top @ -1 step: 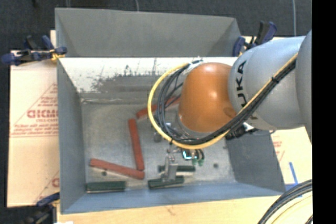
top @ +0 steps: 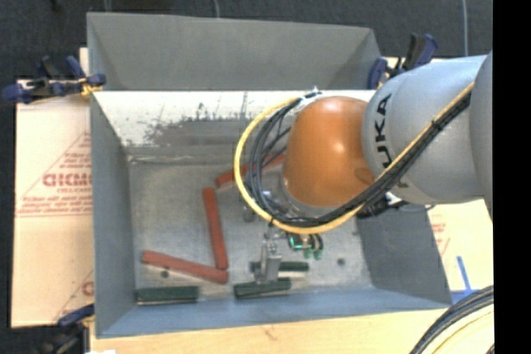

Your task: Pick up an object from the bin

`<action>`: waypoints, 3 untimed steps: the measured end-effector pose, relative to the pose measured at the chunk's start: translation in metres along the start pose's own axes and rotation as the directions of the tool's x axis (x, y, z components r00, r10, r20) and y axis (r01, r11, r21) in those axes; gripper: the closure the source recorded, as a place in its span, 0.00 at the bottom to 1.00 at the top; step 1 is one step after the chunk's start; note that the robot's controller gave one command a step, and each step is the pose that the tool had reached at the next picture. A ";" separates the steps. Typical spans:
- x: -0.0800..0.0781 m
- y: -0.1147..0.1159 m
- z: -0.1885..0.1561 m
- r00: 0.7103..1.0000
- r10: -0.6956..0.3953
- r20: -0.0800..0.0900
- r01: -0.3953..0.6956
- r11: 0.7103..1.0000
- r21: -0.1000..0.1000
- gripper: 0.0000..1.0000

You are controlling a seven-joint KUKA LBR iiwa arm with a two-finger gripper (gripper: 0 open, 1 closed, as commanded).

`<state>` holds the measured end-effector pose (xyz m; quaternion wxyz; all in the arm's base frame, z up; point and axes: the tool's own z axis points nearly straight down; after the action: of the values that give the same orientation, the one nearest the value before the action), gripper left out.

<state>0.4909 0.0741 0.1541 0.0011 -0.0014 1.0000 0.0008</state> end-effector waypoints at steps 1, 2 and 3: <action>0.011 -0.006 0.084 1.000 0.012 0.002 -0.012 1.000 0.000 1.00; 0.005 -0.006 0.080 1.000 0.015 0.022 -0.015 1.000 -0.002 0.00; 0.005 -0.007 0.080 1.000 0.016 0.022 -0.016 1.000 -0.003 0.00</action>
Offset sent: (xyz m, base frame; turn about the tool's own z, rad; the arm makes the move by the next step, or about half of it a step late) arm 0.0000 0.0000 0.0000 0.0000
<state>0.4860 0.0677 0.0737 0.0120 0.0064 0.9999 0.0020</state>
